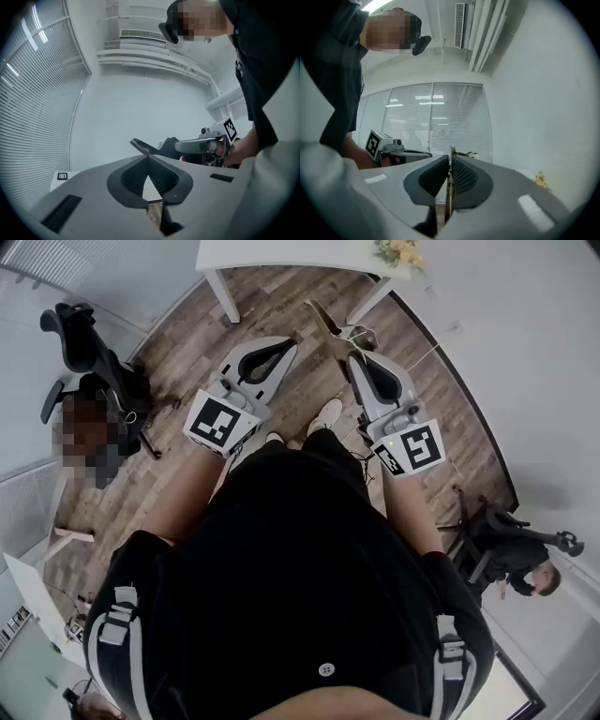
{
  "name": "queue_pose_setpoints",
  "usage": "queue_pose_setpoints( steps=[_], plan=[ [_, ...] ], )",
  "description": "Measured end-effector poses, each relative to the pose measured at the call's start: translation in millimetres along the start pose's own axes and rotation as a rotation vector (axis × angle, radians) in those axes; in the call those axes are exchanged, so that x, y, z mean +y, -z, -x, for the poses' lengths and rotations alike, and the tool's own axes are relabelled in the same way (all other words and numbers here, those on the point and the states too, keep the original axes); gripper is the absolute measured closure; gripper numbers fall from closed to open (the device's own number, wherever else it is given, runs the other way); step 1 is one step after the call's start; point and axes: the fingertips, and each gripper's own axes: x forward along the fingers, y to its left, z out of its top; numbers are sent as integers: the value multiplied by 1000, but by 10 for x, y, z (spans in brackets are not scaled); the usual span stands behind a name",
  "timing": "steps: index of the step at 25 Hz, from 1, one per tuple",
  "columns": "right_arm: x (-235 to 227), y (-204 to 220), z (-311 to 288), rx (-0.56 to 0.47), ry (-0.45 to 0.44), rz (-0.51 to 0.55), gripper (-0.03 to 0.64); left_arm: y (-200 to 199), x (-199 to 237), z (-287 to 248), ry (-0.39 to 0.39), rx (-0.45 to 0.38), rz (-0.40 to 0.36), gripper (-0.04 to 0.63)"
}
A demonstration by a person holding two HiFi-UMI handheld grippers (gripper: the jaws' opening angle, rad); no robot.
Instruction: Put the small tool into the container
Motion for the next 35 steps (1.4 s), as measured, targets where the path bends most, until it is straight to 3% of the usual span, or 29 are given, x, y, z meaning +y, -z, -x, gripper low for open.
queue_pose_setpoints(
  steps=[10, 26, 35],
  plan=[
    [-741, 100, -286, -27, -32, -36, 586, 94, 396, -622, -44, 39, -31, 588],
    [-2544, 38, -931, -12, -142, -50, 586, 14, 1167, -2273, -145, 81, -32, 588],
    [-3079, 111, -1295, 5, -185, -68, 586, 36, 1531, -2687, -193, 95, -29, 588]
  ],
)
